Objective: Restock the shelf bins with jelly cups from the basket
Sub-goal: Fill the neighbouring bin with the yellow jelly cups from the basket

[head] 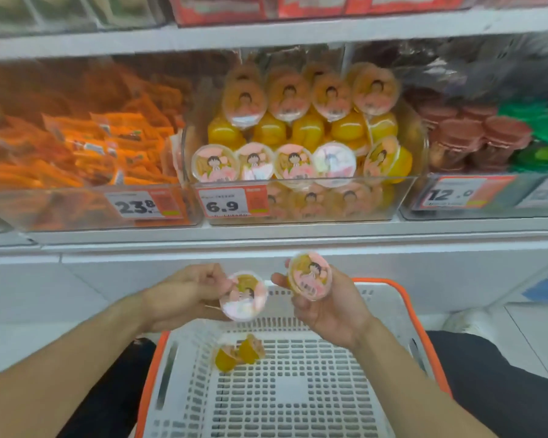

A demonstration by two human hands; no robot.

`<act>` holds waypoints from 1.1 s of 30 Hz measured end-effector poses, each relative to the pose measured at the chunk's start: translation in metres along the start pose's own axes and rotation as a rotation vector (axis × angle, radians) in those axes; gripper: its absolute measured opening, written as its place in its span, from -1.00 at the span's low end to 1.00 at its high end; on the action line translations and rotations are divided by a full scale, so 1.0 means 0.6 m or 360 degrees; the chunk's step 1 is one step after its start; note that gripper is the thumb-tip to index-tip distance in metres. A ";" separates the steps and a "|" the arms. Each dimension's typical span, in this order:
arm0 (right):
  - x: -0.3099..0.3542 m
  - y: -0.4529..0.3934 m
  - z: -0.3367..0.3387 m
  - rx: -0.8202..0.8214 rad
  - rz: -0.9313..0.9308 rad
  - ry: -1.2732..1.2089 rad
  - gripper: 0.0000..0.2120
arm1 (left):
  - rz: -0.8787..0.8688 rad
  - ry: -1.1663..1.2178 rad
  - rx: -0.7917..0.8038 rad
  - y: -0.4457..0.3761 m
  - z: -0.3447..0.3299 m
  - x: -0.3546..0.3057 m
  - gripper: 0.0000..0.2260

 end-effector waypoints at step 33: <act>0.231 0.084 -0.297 -0.0700 0.1223 0.1985 -0.83 | -0.0895 0.0014 -0.0880 0.005 -0.027 -0.232 -0.80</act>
Point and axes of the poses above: each hand's wrist, its own y-axis away from the middle knuckle, its own z-axis out of the back of the hand, x = y × z, the point moved 7 cm from there along -y, towards the middle knuckle, and after that the axes turned 9 degrees about -z, right-handed, at the moved point
